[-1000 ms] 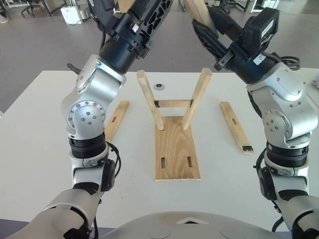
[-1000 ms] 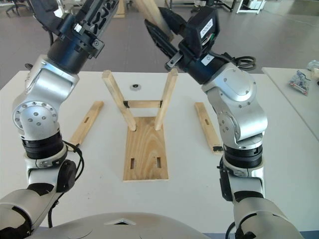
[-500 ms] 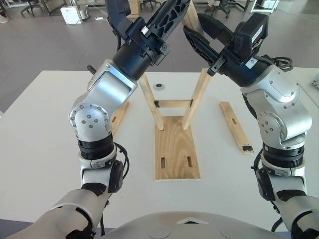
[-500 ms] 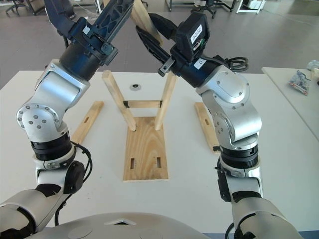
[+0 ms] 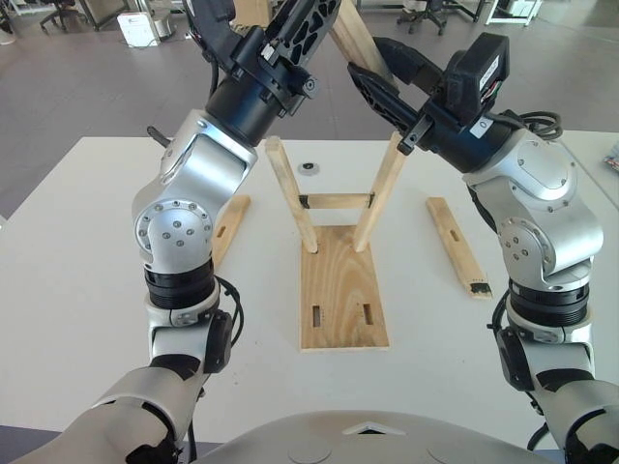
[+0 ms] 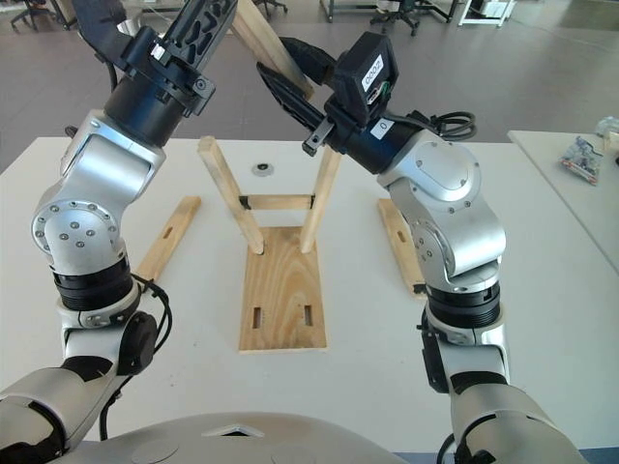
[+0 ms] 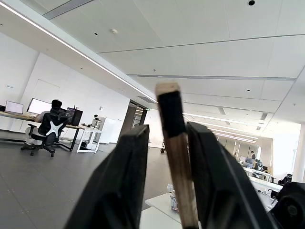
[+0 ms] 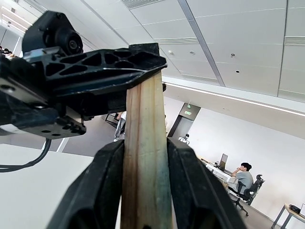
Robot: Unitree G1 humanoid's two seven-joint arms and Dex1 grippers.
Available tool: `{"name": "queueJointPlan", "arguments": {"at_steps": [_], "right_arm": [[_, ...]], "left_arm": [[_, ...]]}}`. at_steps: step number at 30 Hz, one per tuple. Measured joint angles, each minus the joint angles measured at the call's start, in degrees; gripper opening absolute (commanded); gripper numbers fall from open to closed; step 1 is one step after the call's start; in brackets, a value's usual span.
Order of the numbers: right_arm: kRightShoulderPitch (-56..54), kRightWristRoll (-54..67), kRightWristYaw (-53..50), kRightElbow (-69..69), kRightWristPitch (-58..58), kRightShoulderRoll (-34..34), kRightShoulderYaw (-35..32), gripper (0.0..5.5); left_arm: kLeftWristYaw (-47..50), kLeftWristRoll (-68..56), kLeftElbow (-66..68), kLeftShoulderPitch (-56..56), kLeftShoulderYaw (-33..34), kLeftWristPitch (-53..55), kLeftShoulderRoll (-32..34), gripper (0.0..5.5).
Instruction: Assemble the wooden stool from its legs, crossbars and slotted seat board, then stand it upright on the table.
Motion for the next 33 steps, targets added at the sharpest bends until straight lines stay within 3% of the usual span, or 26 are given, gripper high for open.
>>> {"name": "queueJointPlan", "arguments": {"at_steps": [4,10,13,16,20,23,26,29,33], "right_arm": [[0.02,-0.26,0.3,-0.01,0.01,-0.27,0.1,1.31],[0.03,-0.95,0.92,0.0,-0.23,-0.51,0.1,1.31],[0.04,-0.23,1.41,0.09,0.98,-0.69,0.0,1.98],[0.06,1.02,1.39,0.14,2.1,-0.84,-1.4,2.5],[-2.01,0.81,-5.14,2.09,2.08,1.08,-6.28,2.5],[-2.56,0.32,-9.56,2.64,1.98,1.76,-10.49,2.5],[-4.15,2.05,-14.53,5.25,2.46,1.88,-16.73,2.5],[-3.73,-2.49,-20.12,14.07,-0.16,-2.18,-24.84,2.5],[-0.3,-6.07,-19.91,28.15,-7.88,-5.19,-28.96,2.5]], "left_arm": [[-0.92,-0.2,-0.5,0.31,-0.27,0.02,-0.06,0.42],[-1.52,-0.62,-0.22,0.34,-0.04,0.05,-0.05,0.41],[-2.06,-0.56,1.23,0.06,1.46,-0.12,0.71,0.41],[-1.8,-0.11,6.07,-3.95,8.73,-2.66,5.35,0.41],[-2.47,3.64,13.38,-8.55,18.13,-6.8,15.39,0.41],[-5.37,13.81,15.39,-0.36,20.06,-8.86,24.43,0.41],[-10.77,20.48,16.5,10.67,16.69,-10.67,25.1,0.41],[-17.38,24.16,22.18,19.06,14.56,-13.77,23.73,0.41],[-21.98,28.2,30.39,19.44,12.57,-18.84,22.26,0.41]]}}
